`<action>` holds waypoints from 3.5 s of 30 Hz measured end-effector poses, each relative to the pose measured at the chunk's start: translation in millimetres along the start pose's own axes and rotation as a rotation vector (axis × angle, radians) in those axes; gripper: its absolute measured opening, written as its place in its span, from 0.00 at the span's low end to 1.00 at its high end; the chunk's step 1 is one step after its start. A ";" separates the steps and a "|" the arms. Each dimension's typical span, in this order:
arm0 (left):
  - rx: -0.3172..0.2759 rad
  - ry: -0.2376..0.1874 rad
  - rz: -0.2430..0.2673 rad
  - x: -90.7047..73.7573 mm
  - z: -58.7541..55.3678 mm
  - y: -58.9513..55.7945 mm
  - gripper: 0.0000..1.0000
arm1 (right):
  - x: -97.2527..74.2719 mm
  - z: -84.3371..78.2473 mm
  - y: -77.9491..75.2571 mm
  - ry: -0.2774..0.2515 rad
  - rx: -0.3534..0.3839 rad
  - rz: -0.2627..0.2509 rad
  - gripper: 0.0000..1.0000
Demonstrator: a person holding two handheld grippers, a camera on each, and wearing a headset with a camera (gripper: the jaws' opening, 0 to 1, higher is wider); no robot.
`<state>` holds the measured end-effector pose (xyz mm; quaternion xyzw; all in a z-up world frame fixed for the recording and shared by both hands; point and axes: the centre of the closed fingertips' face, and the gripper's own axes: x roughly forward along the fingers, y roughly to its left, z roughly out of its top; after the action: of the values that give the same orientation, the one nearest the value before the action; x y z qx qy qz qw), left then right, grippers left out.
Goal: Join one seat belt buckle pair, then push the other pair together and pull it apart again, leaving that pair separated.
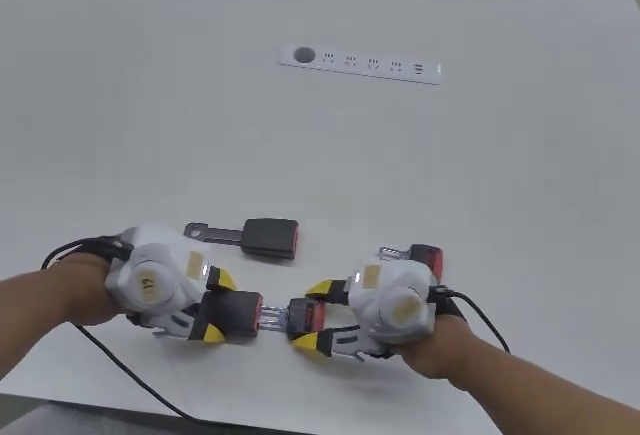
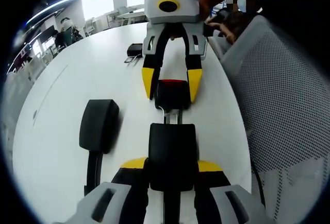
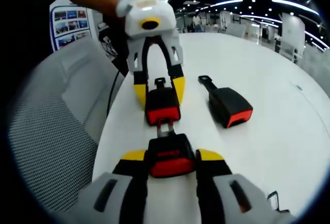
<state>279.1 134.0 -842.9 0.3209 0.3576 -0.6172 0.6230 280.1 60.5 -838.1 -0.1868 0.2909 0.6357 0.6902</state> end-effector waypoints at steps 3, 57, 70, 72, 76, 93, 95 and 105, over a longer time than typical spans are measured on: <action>-0.001 0.003 0.000 0.2 0.1 0.0 0.35 | 4.0 3.8 1.0 -0.005 0.009 0.000 0.36; 0.013 -0.071 -0.004 -3.1 -0.4 -1.5 0.35 | 18.9 14.8 6.9 -0.004 -0.023 -0.063 0.35; -0.006 -0.119 -0.013 -3.7 0.3 -0.4 0.34 | 19.2 16.4 6.3 -0.038 -0.018 -0.092 0.34; -0.012 -0.121 -0.014 -4.0 1.4 -0.7 0.34 | 19.3 16.4 6.3 -0.042 -0.014 -0.092 0.34; -0.023 -0.130 -0.015 -3.7 1.0 -0.5 0.34 | 19.6 16.3 6.0 -0.051 0.004 -0.094 0.35; -0.027 -0.140 -0.008 -3.6 0.6 -0.5 0.35 | 19.7 16.3 7.1 -0.072 0.014 -0.118 0.35; -0.029 -0.138 -0.009 -3.3 0.1 -0.1 0.35 | 20.3 16.5 7.6 -0.068 0.006 -0.120 0.35; -0.150 -0.129 -0.048 -2.9 5.5 -4.6 0.39 | 18.4 13.0 8.0 -0.031 0.072 -0.125 0.41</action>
<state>274.8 130.7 -837.2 0.2242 0.3696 -0.6229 0.6521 274.7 83.8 -839.1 -0.1695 0.2907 0.5833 0.7393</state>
